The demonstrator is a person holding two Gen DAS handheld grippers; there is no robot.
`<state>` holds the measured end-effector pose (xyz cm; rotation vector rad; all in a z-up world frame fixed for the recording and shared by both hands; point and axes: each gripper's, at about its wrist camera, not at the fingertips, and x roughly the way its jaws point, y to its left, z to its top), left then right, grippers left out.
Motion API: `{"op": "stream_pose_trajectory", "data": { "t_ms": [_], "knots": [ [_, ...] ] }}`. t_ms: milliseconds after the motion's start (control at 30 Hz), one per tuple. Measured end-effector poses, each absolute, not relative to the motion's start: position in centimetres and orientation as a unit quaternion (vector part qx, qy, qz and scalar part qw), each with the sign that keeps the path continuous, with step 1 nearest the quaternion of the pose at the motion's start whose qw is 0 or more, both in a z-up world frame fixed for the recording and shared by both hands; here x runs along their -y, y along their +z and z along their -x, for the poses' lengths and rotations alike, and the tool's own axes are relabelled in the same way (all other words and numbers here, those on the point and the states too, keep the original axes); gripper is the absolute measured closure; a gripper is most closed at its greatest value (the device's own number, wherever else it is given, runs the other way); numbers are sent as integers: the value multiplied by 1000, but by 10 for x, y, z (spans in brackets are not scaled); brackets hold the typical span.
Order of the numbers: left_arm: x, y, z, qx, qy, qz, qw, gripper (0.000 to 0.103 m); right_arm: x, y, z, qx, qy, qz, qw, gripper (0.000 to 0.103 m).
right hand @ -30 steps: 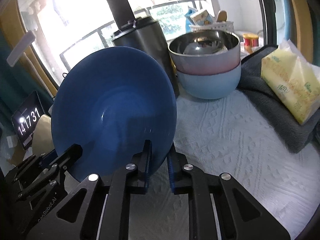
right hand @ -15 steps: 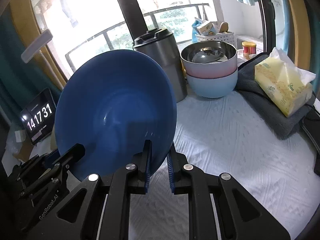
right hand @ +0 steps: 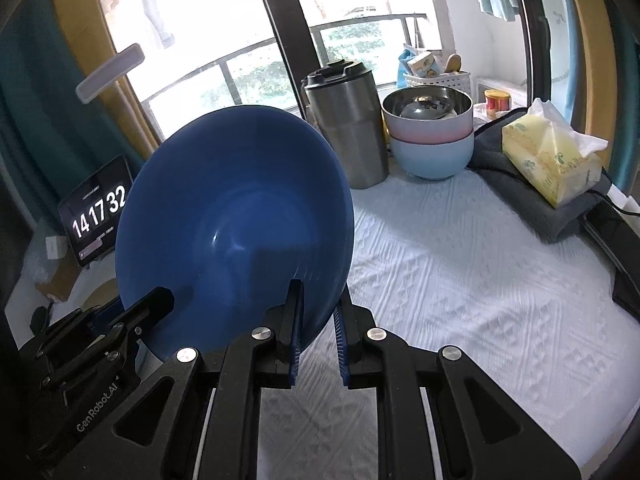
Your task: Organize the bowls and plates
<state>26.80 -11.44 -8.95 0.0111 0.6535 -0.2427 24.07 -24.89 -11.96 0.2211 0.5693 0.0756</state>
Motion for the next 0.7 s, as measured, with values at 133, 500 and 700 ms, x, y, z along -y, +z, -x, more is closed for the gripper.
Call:
{"op": "stream_pose_trajectory", "data": {
  "t_ms": [133, 500, 700],
  "knots": [
    [108, -92, -256, -328, -119, 2, 937, 79, 242, -122, -226, -285, 39, -104, 952, 87],
    [94, -102, -227, -354, -111, 13, 929, 79, 223, -134, -198, -301, 46, -93, 948, 87],
    [87, -107, -220, -368, -111, 18, 923, 78, 217, -137, -192, -314, 48, -89, 944, 87]
  ]
}}
